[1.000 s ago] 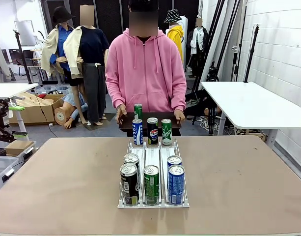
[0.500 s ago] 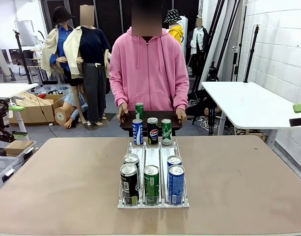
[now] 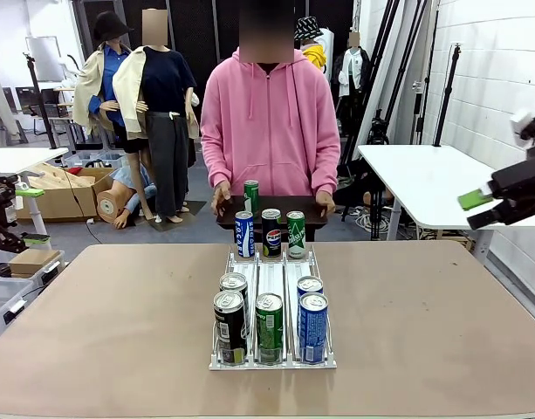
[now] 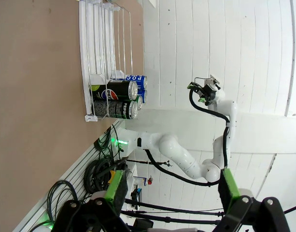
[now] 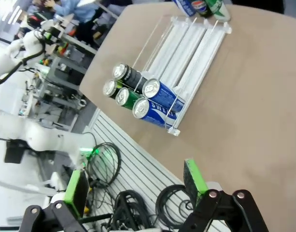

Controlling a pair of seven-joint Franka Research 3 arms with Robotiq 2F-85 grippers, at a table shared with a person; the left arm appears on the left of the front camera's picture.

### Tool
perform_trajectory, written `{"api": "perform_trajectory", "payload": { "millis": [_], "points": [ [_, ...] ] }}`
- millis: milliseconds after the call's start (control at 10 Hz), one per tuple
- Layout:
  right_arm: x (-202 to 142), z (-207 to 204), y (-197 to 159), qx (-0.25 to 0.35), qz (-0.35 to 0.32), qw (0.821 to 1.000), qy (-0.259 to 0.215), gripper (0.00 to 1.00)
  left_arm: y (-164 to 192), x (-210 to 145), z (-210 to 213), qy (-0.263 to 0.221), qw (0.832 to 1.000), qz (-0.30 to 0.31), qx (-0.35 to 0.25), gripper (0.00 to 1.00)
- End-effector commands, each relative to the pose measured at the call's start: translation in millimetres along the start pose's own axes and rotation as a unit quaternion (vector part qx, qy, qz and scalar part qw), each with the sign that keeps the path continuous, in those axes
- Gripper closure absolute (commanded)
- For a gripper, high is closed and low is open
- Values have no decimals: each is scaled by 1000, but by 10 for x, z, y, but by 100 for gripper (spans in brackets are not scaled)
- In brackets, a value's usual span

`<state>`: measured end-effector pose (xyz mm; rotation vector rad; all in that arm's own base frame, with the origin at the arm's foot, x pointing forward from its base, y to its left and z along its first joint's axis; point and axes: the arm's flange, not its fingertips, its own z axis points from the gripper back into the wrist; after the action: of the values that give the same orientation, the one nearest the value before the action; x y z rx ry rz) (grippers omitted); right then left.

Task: Retrieve and hand over the desired beverage to the person.
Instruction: Pick up another can of the same type that the person held from the Automatic Can Dispenser.

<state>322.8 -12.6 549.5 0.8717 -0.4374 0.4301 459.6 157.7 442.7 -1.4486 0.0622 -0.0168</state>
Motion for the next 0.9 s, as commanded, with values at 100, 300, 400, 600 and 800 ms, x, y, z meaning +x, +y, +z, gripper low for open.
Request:
{"api": "perform_trajectory", "payload": {
  "millis": [100,300,400,600,800],
  "points": [
    [190,-421,276,-86,-5,995,45,0,-5,0,8,-7,1000,2,0,0],
    [305,-835,479,-135,0,987,85,0,-5,0,8,-7,1000,2,0,0],
    [329,-1015,591,-153,10,983,104,0,-5,0,8,-7,1000,2,0,0],
    [390,-1320,855,-192,28,973,129,0,-5,0,8,-7,1000,2,0,0],
    [419,-1599,1067,-224,31,961,160,0,-5,0,8,-7,1000,2,0,0]
  ]
}}
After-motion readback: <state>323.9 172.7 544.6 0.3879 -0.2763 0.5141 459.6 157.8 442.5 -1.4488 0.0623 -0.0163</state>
